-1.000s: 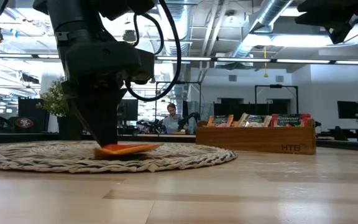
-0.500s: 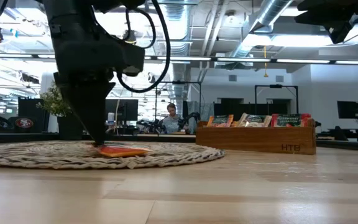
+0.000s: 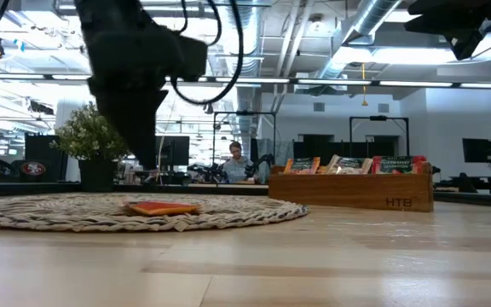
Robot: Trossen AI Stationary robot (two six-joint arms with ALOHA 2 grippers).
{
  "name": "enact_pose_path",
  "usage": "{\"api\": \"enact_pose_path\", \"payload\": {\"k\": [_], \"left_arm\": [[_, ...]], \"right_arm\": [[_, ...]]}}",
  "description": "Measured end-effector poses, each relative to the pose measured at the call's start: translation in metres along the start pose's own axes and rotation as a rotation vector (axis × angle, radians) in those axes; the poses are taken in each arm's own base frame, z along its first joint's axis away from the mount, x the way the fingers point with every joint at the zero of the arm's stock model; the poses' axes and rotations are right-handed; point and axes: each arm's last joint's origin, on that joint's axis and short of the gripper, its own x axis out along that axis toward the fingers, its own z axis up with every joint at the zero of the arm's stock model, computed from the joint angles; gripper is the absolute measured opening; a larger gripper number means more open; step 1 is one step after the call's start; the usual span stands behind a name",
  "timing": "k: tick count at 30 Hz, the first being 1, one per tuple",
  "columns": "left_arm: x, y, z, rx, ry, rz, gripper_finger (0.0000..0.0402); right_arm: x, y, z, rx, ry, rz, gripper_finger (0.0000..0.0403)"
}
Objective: Pick & Place Tea
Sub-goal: Put the orange tea bag into the left section of the wooden organizer
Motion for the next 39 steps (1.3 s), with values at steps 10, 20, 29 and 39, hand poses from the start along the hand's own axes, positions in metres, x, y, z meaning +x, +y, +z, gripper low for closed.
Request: {"api": "enact_pose_path", "payload": {"k": [10, 20, 29, 39], "left_arm": [[-0.008, -0.005, 0.006, 0.024, 0.019, -0.053, 0.0000], [-0.009, -0.012, 0.011, -0.008, -0.008, -0.152, 0.0022], [-0.003, -0.012, 0.010, -0.004, -0.008, -0.118, 0.0146], [0.035, -0.013, -0.002, 0.019, 0.089, 0.008, 0.0165]], "right_arm": [[0.000, 0.001, 0.000, 0.031, 0.016, 0.035, 0.0109], [0.000, 0.001, 0.000, 0.031, 0.015, 0.032, 0.0109], [0.000, 0.001, 0.000, 0.030, 0.016, 0.032, 0.0109], [0.000, 0.001, -0.001, 0.019, 0.024, 0.027, 0.0109]]}}
